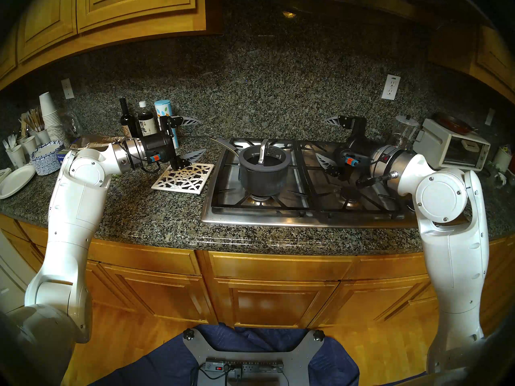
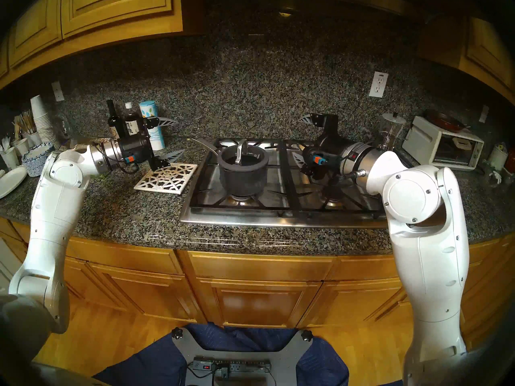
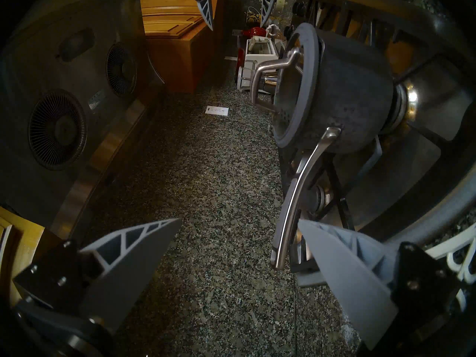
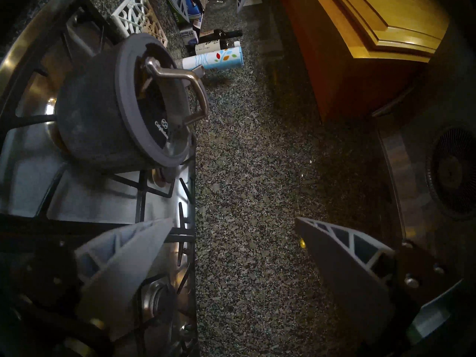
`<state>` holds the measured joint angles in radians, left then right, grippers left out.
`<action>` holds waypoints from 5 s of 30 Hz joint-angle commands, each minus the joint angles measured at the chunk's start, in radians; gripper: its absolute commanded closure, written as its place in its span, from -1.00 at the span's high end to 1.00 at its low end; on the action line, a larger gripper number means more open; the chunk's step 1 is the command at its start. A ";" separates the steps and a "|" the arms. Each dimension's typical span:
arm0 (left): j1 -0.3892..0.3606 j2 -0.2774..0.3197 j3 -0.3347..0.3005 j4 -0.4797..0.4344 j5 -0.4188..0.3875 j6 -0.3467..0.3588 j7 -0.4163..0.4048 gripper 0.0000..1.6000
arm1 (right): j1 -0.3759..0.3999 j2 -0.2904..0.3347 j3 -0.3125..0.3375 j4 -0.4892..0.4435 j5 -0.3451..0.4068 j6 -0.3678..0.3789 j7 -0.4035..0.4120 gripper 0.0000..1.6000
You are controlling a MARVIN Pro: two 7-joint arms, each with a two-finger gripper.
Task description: Pick up the pot, put it on the stove, take off the pot lid
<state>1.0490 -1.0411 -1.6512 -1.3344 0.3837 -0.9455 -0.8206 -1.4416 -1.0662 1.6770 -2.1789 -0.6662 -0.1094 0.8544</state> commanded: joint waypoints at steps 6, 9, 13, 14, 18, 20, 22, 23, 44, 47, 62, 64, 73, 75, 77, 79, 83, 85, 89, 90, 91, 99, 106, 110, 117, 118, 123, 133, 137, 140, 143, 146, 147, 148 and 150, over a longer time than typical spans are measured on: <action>-0.035 -0.002 -0.012 -0.021 -0.018 -0.003 0.012 1.00 | 0.130 -0.005 -0.048 0.052 0.036 -0.070 -0.022 1.00; -0.035 -0.002 -0.012 -0.021 -0.018 -0.003 0.012 1.00 | 0.147 -0.003 -0.059 0.073 0.042 -0.088 -0.023 1.00; -0.035 -0.002 -0.012 -0.021 -0.018 -0.003 0.012 1.00 | 0.171 0.001 -0.069 0.091 0.051 -0.107 -0.017 1.00; -0.035 -0.002 -0.012 -0.021 -0.018 -0.003 0.012 1.00 | 0.174 0.003 -0.070 0.095 0.055 -0.113 -0.015 1.00; -0.035 -0.002 -0.012 -0.021 -0.018 -0.003 0.012 1.00 | 0.183 0.011 -0.069 0.107 0.071 -0.138 -0.006 1.00; -0.035 -0.002 -0.012 -0.021 -0.018 -0.003 0.012 1.00 | 0.189 0.014 -0.069 0.113 0.082 -0.149 -0.001 1.00; -0.035 -0.002 -0.012 -0.021 -0.019 -0.003 0.012 1.00 | 0.195 0.019 -0.071 0.116 0.089 -0.156 0.009 1.00; -0.035 -0.002 -0.012 -0.021 -0.019 -0.003 0.012 1.00 | 0.199 0.022 -0.072 0.120 0.097 -0.161 0.015 1.00; -0.035 -0.002 -0.012 -0.021 -0.018 -0.003 0.012 1.00 | 0.344 0.014 -0.143 0.243 0.157 -0.250 0.106 1.00; -0.035 -0.002 -0.012 -0.021 -0.018 -0.003 0.012 1.00 | 0.359 0.008 -0.155 0.258 0.158 -0.258 0.106 1.00; -0.035 -0.002 -0.012 -0.021 -0.019 -0.003 0.011 1.00 | 0.408 -0.029 -0.202 0.310 0.155 -0.286 0.101 1.00; -0.035 -0.002 -0.012 -0.021 -0.020 -0.003 0.011 1.00 | 0.415 -0.035 -0.208 0.321 0.152 -0.291 0.099 1.00; -0.035 -0.002 -0.012 -0.021 -0.020 -0.003 0.011 1.00 | 0.444 -0.053 -0.224 0.367 0.151 -0.323 0.098 1.00; -0.035 -0.002 -0.012 -0.021 -0.020 -0.003 0.011 1.00 | 0.450 -0.056 -0.227 0.376 0.152 -0.328 0.101 1.00; -0.035 -0.002 -0.012 -0.021 -0.019 -0.003 0.011 1.00 | 0.459 -0.058 -0.231 0.385 0.154 -0.335 0.105 1.00; -0.035 -0.002 -0.012 -0.021 -0.019 -0.003 0.011 1.00 | 0.466 -0.059 -0.235 0.392 0.155 -0.340 0.110 1.00; -0.035 -0.002 -0.012 -0.021 -0.019 -0.003 0.011 1.00 | 0.485 -0.066 -0.247 0.410 0.157 -0.350 0.119 1.00; -0.035 -0.002 -0.012 -0.021 -0.019 -0.003 0.011 1.00 | 0.494 -0.071 -0.254 0.420 0.157 -0.355 0.123 1.00; -0.035 -0.002 -0.012 -0.021 -0.020 -0.003 0.011 1.00 | 0.510 -0.084 -0.268 0.439 0.155 -0.362 0.125 1.00; -0.035 -0.002 -0.012 -0.021 -0.020 -0.003 0.011 1.00 | 0.514 -0.087 -0.271 0.443 0.155 -0.364 0.126 1.00; -0.035 -0.002 -0.012 -0.021 -0.020 -0.003 0.011 1.00 | 0.516 -0.090 -0.274 0.446 0.154 -0.365 0.126 1.00; -0.035 -0.002 -0.012 -0.021 -0.020 -0.003 0.011 1.00 | 0.531 -0.107 -0.288 0.472 0.151 -0.378 0.123 1.00; -0.035 -0.002 -0.012 -0.021 -0.020 -0.003 0.011 1.00 | 0.554 -0.122 -0.297 0.511 0.142 -0.398 0.118 1.00; -0.035 -0.002 -0.012 -0.021 -0.020 -0.003 0.011 1.00 | 0.573 -0.135 -0.303 0.542 0.134 -0.411 0.114 1.00; -0.035 -0.002 -0.012 -0.021 -0.019 -0.003 0.011 1.00 | 0.592 -0.158 -0.307 0.590 0.117 -0.438 0.100 1.00; -0.035 -0.002 -0.012 -0.021 -0.019 -0.003 0.011 1.00 | 0.595 -0.162 -0.307 0.596 0.114 -0.441 0.099 1.00; -0.035 -0.002 -0.012 -0.021 -0.019 -0.003 0.010 1.00 | 0.614 -0.181 -0.306 0.622 0.107 -0.453 0.091 1.00; -0.035 -0.002 -0.012 -0.021 -0.019 -0.003 0.010 1.00 | 0.638 -0.205 -0.302 0.651 0.101 -0.469 0.086 1.00; -0.035 -0.002 -0.012 -0.021 -0.019 -0.003 0.010 1.00 | 0.636 -0.212 -0.299 0.655 0.103 -0.472 0.085 1.00; -0.035 -0.002 -0.012 -0.021 -0.020 -0.003 0.010 1.00 | 0.635 -0.221 -0.299 0.662 0.101 -0.476 0.081 1.00; -0.035 -0.002 -0.012 -0.021 -0.020 -0.003 0.010 1.00 | 0.633 -0.229 -0.300 0.669 0.098 -0.480 0.078 1.00; -0.035 -0.002 -0.012 -0.021 -0.020 -0.003 0.010 1.00 | 0.626 -0.235 -0.299 0.675 0.095 -0.485 0.071 1.00; -0.035 -0.002 -0.012 -0.021 -0.020 -0.003 0.010 1.00 | 0.625 -0.237 -0.299 0.677 0.094 -0.486 0.070 1.00; -0.035 -0.002 -0.012 -0.021 -0.020 -0.003 0.010 1.00 | 0.624 -0.239 -0.298 0.678 0.094 -0.487 0.069 1.00; -0.035 -0.002 -0.012 -0.021 -0.020 -0.003 0.010 1.00 | 0.623 -0.241 -0.298 0.679 0.094 -0.489 0.067 1.00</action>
<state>1.0491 -1.0407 -1.6512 -1.3348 0.3815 -0.9458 -0.8235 -0.8547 -1.2807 1.3631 -1.4868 -0.5732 -0.5952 0.9607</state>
